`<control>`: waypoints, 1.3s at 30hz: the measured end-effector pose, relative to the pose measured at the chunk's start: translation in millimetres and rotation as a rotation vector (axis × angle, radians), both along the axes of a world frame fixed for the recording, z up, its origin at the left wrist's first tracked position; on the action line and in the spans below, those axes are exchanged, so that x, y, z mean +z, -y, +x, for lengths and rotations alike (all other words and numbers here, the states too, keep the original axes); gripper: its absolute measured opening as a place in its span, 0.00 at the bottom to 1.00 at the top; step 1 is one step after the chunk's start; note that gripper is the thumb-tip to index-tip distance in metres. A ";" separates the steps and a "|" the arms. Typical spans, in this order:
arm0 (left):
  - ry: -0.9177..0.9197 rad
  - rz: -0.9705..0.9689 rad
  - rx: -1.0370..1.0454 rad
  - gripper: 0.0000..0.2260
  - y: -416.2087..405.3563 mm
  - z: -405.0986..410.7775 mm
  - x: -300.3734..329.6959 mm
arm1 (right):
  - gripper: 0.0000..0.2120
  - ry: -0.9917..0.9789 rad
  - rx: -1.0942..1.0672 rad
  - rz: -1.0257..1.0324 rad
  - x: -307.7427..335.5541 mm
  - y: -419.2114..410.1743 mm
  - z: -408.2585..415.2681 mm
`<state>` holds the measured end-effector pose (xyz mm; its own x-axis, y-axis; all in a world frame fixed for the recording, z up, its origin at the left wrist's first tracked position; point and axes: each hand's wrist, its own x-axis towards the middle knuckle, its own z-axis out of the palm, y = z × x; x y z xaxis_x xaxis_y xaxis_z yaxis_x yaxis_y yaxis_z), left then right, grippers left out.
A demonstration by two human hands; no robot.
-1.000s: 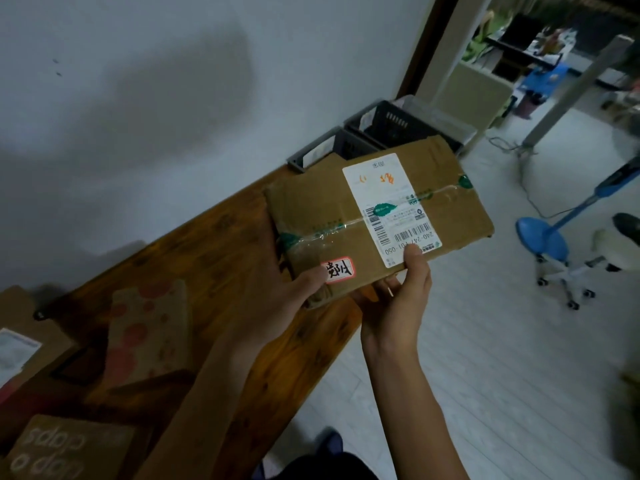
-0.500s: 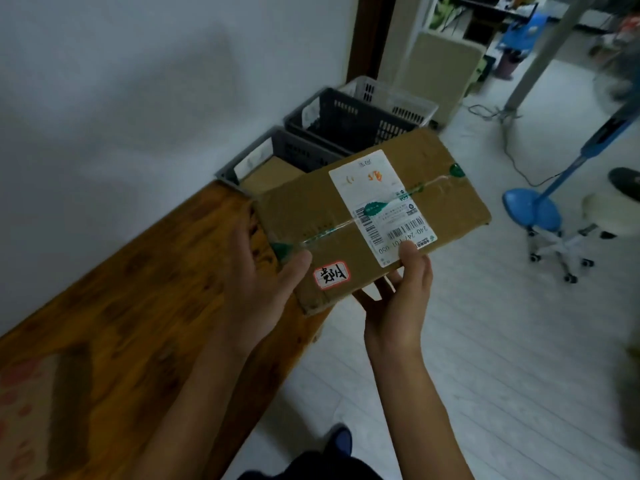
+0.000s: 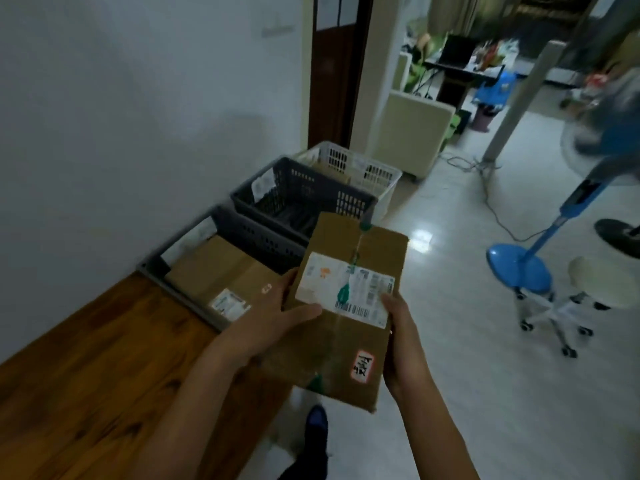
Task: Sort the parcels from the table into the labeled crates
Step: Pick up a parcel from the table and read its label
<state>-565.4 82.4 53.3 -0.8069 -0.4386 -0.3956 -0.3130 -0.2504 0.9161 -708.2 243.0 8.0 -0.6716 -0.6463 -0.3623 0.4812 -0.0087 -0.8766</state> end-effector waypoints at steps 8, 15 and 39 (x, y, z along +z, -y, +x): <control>-0.225 0.377 0.311 0.31 65.7 -174.5 -59.7 | 0.35 -0.035 0.206 0.106 -3.8 91.4 -195.8; -0.248 0.331 0.517 0.19 125.4 -296.8 -51.5 | 0.38 -0.042 0.344 0.273 -11.7 168.3 -319.6; 0.498 -0.306 0.603 0.33 284.1 -477.3 -160.8 | 0.52 -0.790 0.875 0.580 -100.3 471.1 -464.5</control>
